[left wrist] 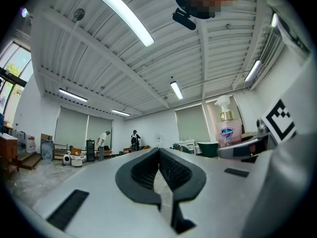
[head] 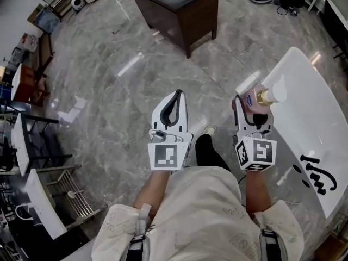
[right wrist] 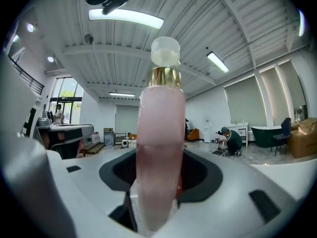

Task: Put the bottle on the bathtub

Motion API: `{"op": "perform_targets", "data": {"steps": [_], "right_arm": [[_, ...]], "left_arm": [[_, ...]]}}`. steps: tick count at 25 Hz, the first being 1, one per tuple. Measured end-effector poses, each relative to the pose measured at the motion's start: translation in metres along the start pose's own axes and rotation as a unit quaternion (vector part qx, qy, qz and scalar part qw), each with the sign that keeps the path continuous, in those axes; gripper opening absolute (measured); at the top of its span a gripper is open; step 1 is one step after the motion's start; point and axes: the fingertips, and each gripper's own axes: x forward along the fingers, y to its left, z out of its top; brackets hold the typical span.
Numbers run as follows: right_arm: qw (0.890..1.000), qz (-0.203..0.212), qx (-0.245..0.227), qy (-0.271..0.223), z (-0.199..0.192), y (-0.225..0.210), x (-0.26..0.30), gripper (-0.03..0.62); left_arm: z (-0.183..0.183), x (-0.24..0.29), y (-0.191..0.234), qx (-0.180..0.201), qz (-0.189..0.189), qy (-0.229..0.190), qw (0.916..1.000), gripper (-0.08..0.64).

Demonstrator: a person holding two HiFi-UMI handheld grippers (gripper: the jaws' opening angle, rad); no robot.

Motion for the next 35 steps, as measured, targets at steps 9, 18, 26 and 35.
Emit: {"op": "perform_targets", "data": {"steps": [9, 18, 26, 35], "right_arm": [[0.999, -0.035, 0.037, 0.008, -0.007, -0.065, 0.104, 0.215], [0.990, -0.120, 0.063, 0.028, -0.021, -0.149, 0.154, 0.215], [0.982, -0.178, 0.065, 0.028, -0.017, -0.203, 0.168, 0.215], [0.960, -0.268, 0.061, 0.041, -0.025, -0.260, 0.179, 0.215]], "left_arm": [[-0.016, 0.132, 0.000, 0.025, -0.039, 0.038, 0.9982, 0.003], [-0.027, 0.254, -0.048, 0.040, -0.140, 0.037, 0.9887, 0.003], [-0.028, 0.316, -0.091, 0.025, -0.204, 0.026, 0.9784, 0.003], [-0.047, 0.386, -0.140, -0.007, -0.298, 0.022, 0.9543, 0.003]]}}
